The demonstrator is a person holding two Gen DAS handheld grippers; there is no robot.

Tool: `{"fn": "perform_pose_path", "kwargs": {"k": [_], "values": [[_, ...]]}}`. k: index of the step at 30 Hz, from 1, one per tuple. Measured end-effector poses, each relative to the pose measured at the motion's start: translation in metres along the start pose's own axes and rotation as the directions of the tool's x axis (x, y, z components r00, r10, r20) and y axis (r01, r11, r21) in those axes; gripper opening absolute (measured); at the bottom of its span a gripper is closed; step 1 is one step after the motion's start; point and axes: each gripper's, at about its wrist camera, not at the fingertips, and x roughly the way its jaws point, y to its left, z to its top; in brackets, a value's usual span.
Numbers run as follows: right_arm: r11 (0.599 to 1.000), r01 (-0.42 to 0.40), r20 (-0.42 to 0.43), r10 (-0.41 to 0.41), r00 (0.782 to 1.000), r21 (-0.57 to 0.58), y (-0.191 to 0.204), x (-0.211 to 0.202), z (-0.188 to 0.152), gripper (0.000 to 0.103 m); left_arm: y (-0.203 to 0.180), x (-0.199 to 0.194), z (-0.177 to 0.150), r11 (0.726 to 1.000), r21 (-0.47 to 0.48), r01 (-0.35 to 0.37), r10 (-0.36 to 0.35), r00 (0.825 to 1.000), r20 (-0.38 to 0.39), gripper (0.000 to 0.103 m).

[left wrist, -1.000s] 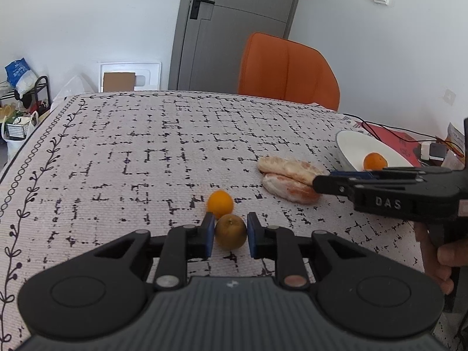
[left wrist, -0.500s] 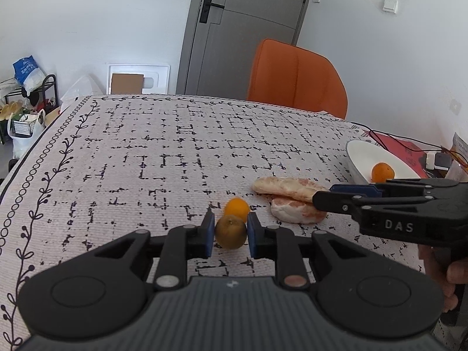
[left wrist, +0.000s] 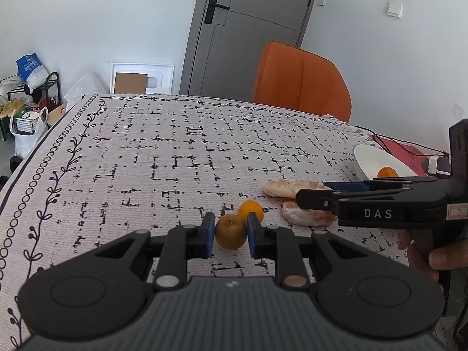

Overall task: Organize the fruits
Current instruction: 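Grasp the brown kiwi with the left gripper while the right gripper grasps the peeled pomelo segment, then carry the kiwi and pomelo segment in both grippers over the white bowl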

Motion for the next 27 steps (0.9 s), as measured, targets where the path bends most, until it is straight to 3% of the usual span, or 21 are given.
{"fn": "perform_pose_path", "kwargs": {"k": [1, 4, 16, 27], "values": [[1.000, -0.007, -0.003, 0.007, 1.000, 0.004, 0.000, 0.001, 0.001, 0.042, 0.001, 0.000, 0.000, 1.000, -0.001, -0.001, 0.001, 1.000, 0.000, 0.021], [1.000, -0.003, -0.001, 0.003, 1.000, -0.007, 0.001, -0.001, 0.000, 0.039, 0.001, -0.001, 0.001, 1.000, -0.001, -0.003, 0.003, 1.000, 0.001, 0.021], [1.000, 0.002, 0.056, -0.002, 0.998, -0.002, 0.000, -0.027, 0.000, 0.038, -0.013, -0.006, 0.007, 1.000, 0.026, 0.012, -0.013, 1.000, 0.022, 0.021], [0.995, 0.070, 0.149, -0.080, 0.986, 0.071, -0.030, -0.079, -0.007, 0.038, -0.050, -0.013, 0.017, 0.994, 0.098, 0.053, -0.057, 0.997, 0.048, 0.021]]}}
